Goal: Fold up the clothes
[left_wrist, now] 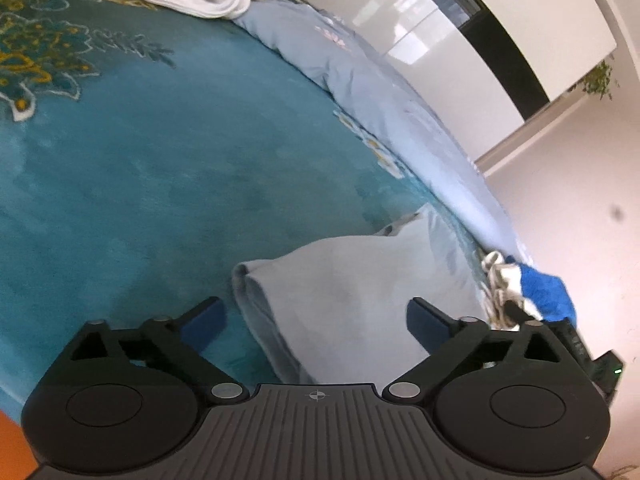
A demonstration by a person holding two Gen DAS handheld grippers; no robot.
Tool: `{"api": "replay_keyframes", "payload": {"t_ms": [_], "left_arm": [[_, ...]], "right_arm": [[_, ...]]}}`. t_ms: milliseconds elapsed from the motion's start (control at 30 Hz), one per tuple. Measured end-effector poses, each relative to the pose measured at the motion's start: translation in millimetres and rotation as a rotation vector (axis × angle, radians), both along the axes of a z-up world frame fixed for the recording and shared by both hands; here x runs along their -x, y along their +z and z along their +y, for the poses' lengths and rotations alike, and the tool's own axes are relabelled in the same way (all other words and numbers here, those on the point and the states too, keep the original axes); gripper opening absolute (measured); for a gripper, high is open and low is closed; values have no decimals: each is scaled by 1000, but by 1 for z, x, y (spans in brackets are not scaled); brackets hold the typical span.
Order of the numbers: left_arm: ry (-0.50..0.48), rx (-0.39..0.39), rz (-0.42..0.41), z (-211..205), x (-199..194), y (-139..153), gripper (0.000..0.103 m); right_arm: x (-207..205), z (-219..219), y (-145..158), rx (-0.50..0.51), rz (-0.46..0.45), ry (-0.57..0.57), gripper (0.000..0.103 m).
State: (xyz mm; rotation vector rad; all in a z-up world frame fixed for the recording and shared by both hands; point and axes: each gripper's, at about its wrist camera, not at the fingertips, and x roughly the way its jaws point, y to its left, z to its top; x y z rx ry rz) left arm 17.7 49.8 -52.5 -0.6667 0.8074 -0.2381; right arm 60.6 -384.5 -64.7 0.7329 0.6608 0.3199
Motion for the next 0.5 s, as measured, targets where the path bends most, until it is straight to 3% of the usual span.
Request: {"api": "replay_keyframes", "payload": {"t_ms": [100,233,500], "left_arm": [[-3,2,-17,-3,-1,-2,102],[8,64,-38,1,-2,-6,102],[6,96,-76,1,-3,-12,99]], "right_arm": [[-9,-4,-13,-53,27,-2,86],[-13,-7,-16,-99,1,-1,87],[-23,0,-24,-170,-34,61,84]]}}
